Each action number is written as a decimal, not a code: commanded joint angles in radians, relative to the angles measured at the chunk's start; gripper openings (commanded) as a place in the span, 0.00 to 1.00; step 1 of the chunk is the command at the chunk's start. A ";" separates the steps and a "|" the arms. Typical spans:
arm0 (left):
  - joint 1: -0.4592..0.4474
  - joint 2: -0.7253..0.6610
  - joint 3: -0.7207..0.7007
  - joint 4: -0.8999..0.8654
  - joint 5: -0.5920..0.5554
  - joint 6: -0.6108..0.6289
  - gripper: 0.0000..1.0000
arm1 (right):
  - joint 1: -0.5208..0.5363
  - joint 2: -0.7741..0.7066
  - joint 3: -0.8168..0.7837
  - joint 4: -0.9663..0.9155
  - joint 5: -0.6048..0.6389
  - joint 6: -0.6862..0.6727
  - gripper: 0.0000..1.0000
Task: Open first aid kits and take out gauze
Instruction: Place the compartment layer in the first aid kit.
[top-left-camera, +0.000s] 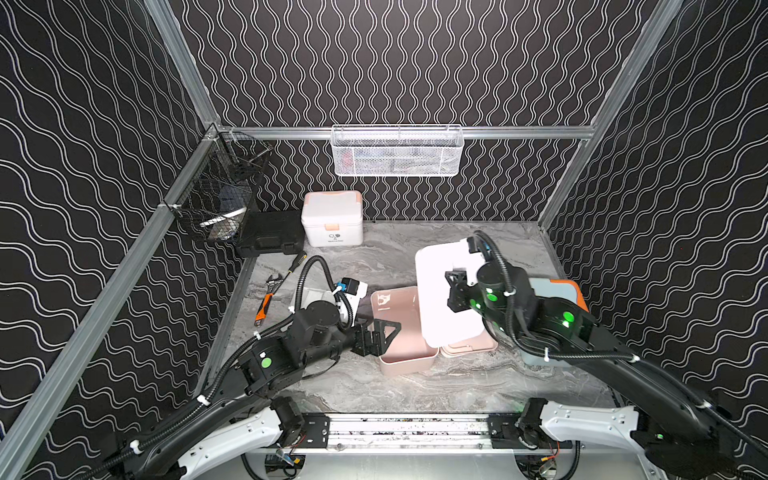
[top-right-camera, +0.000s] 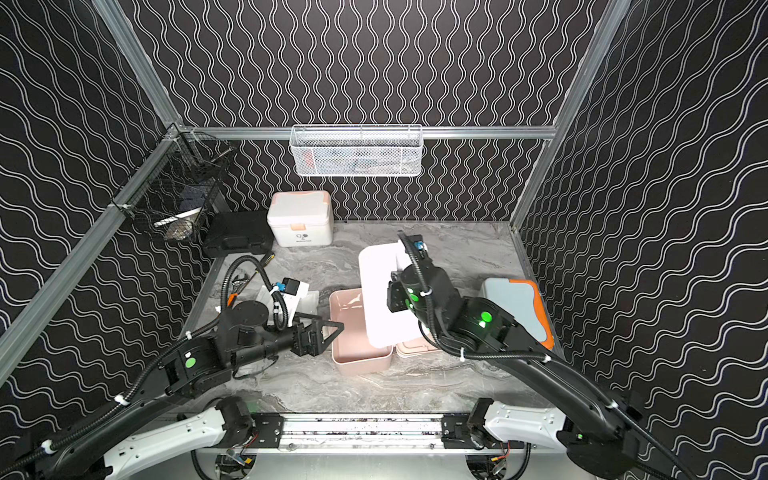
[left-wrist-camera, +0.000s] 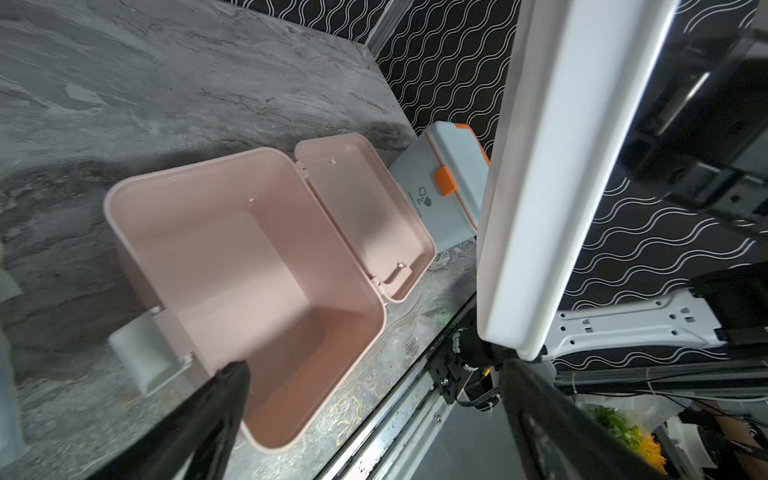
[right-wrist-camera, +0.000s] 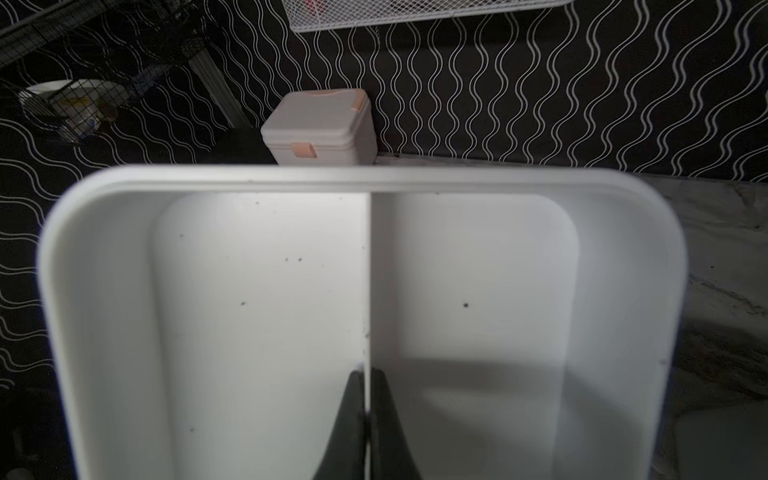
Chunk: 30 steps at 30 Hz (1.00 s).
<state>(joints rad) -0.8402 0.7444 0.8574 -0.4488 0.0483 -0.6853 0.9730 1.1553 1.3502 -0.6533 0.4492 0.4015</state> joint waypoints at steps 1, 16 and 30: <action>0.000 -0.039 -0.027 -0.067 -0.070 0.001 0.99 | 0.000 0.085 0.046 -0.048 -0.091 0.051 0.00; 0.000 -0.162 -0.110 -0.136 -0.153 -0.026 0.99 | -0.017 0.537 0.285 -0.303 -0.206 0.221 0.00; 0.000 -0.132 -0.115 -0.108 -0.142 -0.031 0.99 | -0.020 0.712 0.331 -0.343 -0.214 0.292 0.00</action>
<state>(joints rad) -0.8402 0.6117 0.7452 -0.5758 -0.0814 -0.7082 0.9543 1.8534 1.6741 -0.9878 0.2455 0.6624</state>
